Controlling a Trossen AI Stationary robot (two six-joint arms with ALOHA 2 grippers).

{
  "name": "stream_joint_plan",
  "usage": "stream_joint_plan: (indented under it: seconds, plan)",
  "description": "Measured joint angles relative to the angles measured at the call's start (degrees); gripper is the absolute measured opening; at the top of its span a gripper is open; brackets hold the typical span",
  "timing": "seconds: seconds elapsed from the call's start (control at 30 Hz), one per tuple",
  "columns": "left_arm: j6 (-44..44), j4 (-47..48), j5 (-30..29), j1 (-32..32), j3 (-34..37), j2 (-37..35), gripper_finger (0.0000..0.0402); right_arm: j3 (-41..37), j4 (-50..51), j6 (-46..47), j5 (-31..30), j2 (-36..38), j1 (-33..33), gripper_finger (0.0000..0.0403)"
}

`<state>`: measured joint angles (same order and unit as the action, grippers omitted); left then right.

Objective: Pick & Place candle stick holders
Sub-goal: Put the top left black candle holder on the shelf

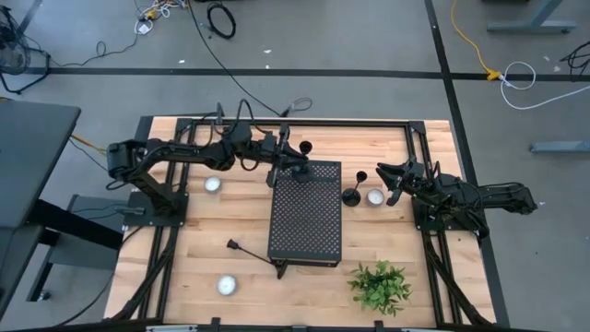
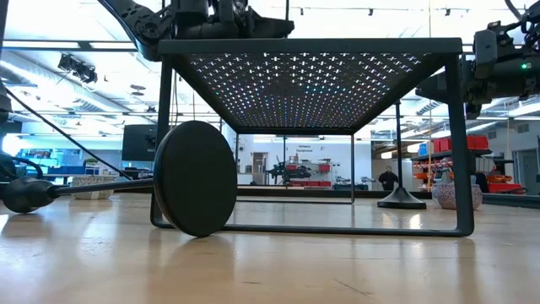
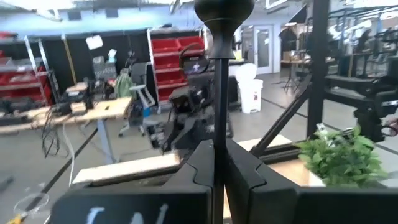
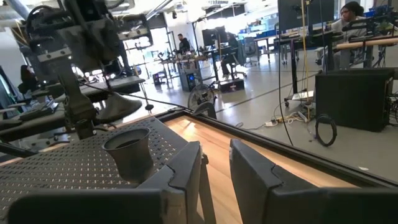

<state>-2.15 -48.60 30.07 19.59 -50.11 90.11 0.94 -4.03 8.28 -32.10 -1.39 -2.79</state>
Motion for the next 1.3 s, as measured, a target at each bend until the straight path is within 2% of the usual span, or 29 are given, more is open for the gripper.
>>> stream_joint_plan:
  seconds: [0.27, 0.67, 1.07, 1.3]
  plan:
    - [0.16, -1.13, 1.09, 0.40, 0.00, 0.30, 0.0013, 0.00, 0.01, 0.01, -0.01, 0.00, 0.02, 0.0086]
    - [4.38, -11.23, 0.19, 1.38, -0.02, 9.39, 0.0013, -0.01, 0.00, 0.01, 0.00, 0.00, 0.00, 0.0086]
    - [5.00, -12.21, 1.28, 1.73, -0.02, 11.25, 0.0013, -0.01, 0.02, 0.00, -0.02, 0.00, 0.02, 0.0086]
    - [5.73, -8.89, 0.05, 1.40, -0.05, 11.18, 0.0059, -0.01, 0.02, 0.01, 0.00, 0.00, 0.02, 0.0086]
